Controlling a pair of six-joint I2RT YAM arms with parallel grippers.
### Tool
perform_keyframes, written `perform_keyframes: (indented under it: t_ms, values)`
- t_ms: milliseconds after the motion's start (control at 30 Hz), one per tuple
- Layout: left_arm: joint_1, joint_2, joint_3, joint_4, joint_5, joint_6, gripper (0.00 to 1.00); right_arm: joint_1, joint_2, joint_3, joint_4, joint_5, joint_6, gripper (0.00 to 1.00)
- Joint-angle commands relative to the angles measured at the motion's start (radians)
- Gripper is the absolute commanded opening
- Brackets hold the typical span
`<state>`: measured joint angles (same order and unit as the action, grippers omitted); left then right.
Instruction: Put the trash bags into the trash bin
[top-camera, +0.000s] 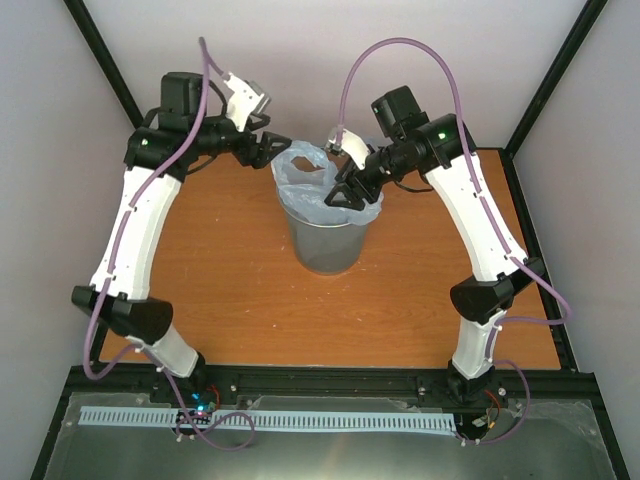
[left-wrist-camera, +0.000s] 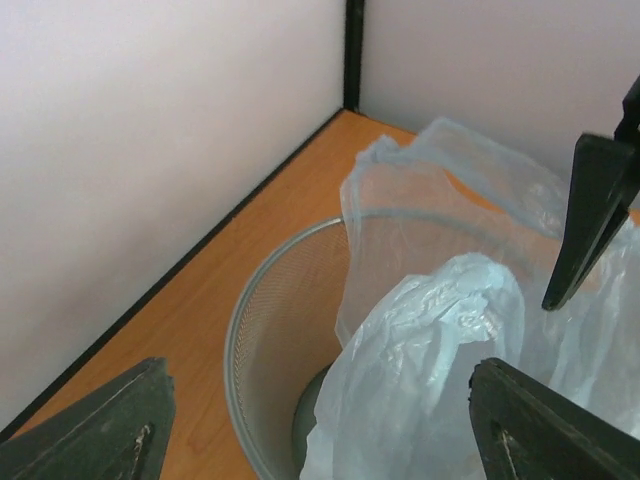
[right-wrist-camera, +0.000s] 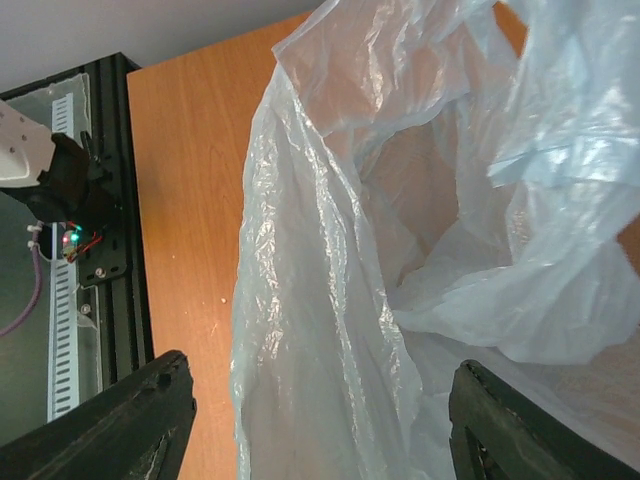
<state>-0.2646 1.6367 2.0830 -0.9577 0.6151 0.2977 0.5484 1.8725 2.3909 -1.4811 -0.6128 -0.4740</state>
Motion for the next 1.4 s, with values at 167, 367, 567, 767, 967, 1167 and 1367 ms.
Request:
perform_keyframes:
  t_ms: [167,367,567,767,967,1167,1367]
  values:
    - [0.003,0.191,0.25,-0.355,0.2,0.448,0.82,0.024,0.006,-0.028,-0.024,0.02,-0.024,0.66]
    - [0.001,0.195,0.21,-0.24,0.148,0.312,0.54,0.053,-0.011,-0.058,-0.024,0.041,-0.054,0.4]
    - [0.001,0.136,0.135,-0.266,0.138,0.236,0.05,0.11,-0.066,-0.128,-0.024,0.098,-0.097,0.14]
    - [0.001,-0.058,-0.166,-0.175,0.098,0.128,0.01,0.203,-0.164,-0.305,0.11,0.297,-0.094,0.03]
    - [0.002,-0.241,-0.459,-0.011,-0.046,0.018,0.01,0.301,-0.398,-0.707,0.447,0.543,-0.192,0.05]
    - [0.002,-0.318,-0.683,0.163,-0.176,-0.094,0.01,0.326,-0.529,-1.01,0.719,0.682,-0.24,0.06]
    - [0.005,-0.328,-0.86,0.387,-0.346,-0.176,0.01,0.326,-0.585,-1.265,1.021,0.802,-0.31,0.04]
